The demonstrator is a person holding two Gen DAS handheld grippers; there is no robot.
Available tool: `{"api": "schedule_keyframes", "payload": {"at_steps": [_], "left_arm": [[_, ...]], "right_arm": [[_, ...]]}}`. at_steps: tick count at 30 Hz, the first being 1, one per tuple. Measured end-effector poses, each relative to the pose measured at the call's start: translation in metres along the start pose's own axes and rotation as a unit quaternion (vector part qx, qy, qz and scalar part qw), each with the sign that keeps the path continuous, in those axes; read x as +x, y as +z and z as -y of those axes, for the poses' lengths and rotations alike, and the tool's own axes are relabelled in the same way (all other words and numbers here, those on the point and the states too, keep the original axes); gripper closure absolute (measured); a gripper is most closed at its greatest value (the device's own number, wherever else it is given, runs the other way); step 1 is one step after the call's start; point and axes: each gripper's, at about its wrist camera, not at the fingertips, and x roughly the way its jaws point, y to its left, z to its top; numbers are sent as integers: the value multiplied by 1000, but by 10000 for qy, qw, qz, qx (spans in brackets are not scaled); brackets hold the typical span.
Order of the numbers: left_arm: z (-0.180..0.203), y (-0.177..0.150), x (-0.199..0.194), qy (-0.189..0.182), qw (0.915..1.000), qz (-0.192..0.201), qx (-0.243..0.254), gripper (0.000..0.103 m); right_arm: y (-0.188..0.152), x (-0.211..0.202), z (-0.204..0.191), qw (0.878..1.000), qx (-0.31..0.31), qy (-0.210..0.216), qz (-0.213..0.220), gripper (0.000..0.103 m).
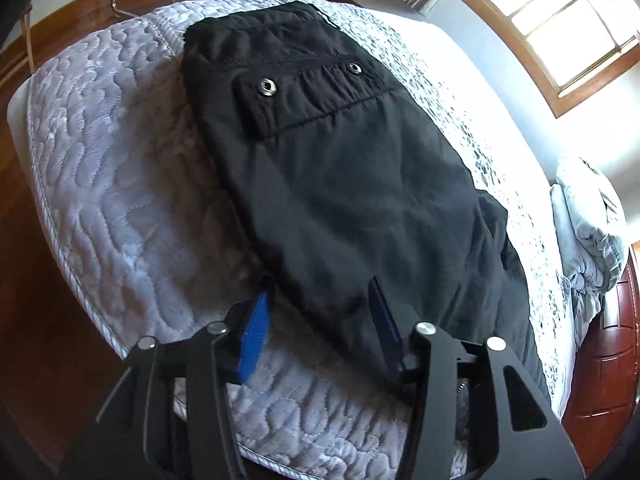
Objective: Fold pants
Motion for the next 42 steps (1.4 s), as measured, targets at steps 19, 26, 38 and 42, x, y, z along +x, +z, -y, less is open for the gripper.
{"api": "schedule_keyframes", "payload": {"at_steps": [19, 26, 38, 42], "left_arm": [[21, -23, 2, 166, 9994, -298, 59, 24], [22, -24, 7, 312, 9986, -429, 9, 17], [27, -21, 28, 523, 9972, -534, 78, 14], [46, -20, 37, 524, 9968, -544, 257, 14]], "right_arm": [[1, -174, 169, 9712, 1585, -413, 1729, 43], [15, -173, 190, 9610, 1782, -63, 2114, 43], [48, -178, 197, 9544, 1737, 304, 2408, 84], [54, -195, 186, 9559, 1512, 315, 2497, 91]]}}
